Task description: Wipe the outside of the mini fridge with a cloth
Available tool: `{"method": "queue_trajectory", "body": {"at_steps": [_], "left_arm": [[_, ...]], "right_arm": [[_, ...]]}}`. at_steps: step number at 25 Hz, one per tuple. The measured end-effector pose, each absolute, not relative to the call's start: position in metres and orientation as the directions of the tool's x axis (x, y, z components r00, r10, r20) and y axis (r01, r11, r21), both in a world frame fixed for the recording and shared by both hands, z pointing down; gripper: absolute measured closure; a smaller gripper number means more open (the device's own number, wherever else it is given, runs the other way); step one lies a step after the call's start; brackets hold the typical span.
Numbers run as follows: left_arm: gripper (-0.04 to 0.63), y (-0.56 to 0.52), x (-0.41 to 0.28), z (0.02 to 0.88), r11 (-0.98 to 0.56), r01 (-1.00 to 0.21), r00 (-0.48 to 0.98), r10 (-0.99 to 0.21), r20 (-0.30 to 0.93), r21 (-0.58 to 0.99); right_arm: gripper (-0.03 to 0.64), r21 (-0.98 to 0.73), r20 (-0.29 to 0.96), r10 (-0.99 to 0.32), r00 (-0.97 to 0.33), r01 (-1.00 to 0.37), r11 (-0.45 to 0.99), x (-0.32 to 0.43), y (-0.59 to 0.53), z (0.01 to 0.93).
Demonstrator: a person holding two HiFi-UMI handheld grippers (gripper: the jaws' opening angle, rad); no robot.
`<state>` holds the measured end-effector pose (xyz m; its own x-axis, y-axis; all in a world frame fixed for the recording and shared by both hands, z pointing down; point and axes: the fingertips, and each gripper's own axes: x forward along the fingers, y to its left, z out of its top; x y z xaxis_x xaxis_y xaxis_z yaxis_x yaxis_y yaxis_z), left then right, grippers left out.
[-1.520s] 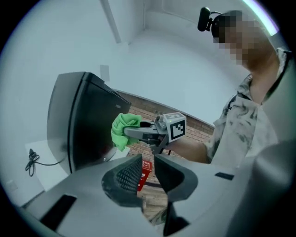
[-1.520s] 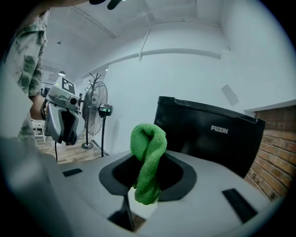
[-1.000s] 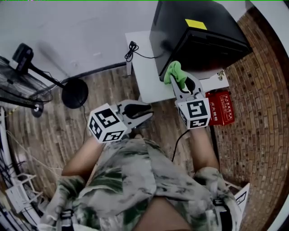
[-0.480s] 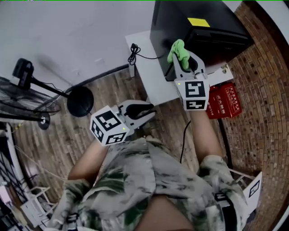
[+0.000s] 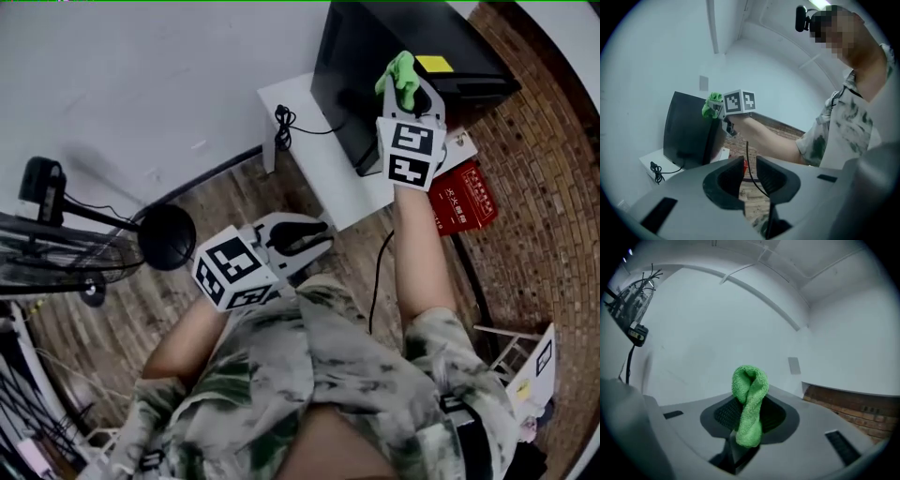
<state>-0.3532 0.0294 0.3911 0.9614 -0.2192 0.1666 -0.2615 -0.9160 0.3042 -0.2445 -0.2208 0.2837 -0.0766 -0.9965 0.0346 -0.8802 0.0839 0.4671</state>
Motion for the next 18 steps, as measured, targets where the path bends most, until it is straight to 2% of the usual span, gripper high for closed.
{"method": "queue_trajectory", "body": {"at_steps": [4, 9, 18], "left_arm": [[0.505, 0.029, -0.376, 0.399, -0.919, -0.230, 0.968, -0.183, 0.170, 0.321], [0.505, 0.025, -0.381, 0.401, -0.925, -0.195, 0.977, -0.153, 0.150, 0.325], [0.505, 0.016, -0.378, 0.400, -0.925, -0.175, 0.980, -0.132, 0.147, 0.338]], "right_arm": [[0.499, 0.461, 0.034, -0.999, 0.037, -0.887, -0.017, -0.242, -0.237, 0.282], [0.499, 0.474, 0.065, -0.993, 0.100, -0.879, -0.057, -0.241, -0.248, 0.302], [0.499, 0.502, 0.172, -0.980, 0.104, -0.865, -0.004, -0.240, -0.256, 0.380]]}}
